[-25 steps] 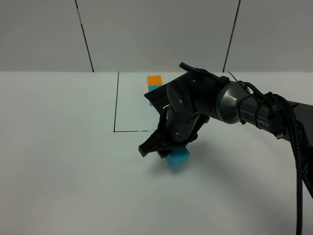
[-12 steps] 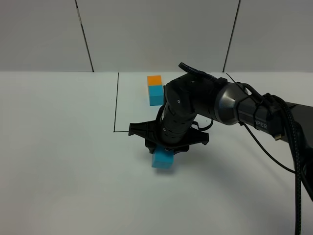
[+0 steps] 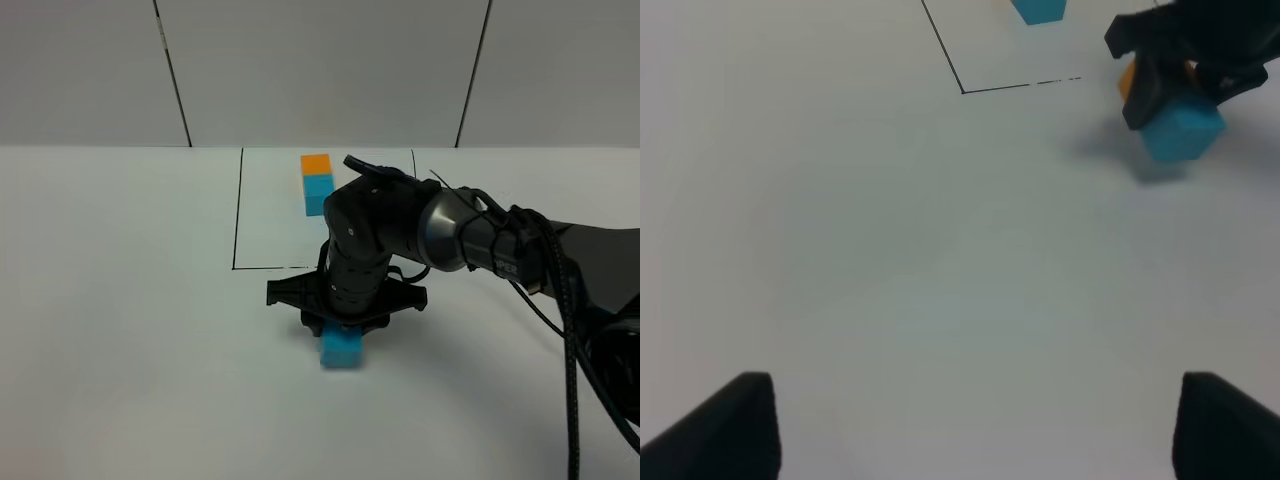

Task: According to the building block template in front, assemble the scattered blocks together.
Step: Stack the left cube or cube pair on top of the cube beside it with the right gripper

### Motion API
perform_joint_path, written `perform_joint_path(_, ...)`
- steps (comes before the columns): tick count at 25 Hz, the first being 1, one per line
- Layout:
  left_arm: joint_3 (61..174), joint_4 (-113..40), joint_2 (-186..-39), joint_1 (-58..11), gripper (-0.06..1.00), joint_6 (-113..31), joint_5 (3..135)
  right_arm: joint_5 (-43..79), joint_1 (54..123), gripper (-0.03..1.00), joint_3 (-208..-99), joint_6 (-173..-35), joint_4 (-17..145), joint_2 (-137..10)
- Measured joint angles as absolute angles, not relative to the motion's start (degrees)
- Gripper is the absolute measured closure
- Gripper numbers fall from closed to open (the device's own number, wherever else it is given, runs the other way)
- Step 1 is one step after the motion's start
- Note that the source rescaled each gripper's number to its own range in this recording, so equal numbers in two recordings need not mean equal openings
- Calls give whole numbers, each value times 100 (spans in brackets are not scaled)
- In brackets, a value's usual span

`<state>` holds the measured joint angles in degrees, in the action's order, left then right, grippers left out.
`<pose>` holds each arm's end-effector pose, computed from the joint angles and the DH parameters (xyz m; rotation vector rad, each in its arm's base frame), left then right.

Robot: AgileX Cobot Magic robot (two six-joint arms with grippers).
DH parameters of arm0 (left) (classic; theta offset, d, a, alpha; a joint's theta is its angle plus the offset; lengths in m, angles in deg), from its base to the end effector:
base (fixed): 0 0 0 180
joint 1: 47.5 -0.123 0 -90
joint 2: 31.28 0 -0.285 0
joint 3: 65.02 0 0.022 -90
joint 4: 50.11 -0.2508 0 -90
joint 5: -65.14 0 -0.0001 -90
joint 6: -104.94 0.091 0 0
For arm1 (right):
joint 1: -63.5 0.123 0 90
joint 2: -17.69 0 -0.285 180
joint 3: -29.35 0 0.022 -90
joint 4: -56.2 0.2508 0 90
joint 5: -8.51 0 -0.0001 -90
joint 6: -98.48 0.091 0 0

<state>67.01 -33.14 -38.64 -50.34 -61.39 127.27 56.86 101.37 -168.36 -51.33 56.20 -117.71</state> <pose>-0.0090 -0.0240 0.2811 0.2113 2.0078 -0.1721 0.3608 0.2806 0.1377 -0.1964 2.9264 0.2010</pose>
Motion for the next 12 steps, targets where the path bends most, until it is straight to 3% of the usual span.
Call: perform_joint_path(12,6701,-3314,-3864,-5034,27,-6139,12727,5616,10097,96,-16836,-5031,5567,-11998)
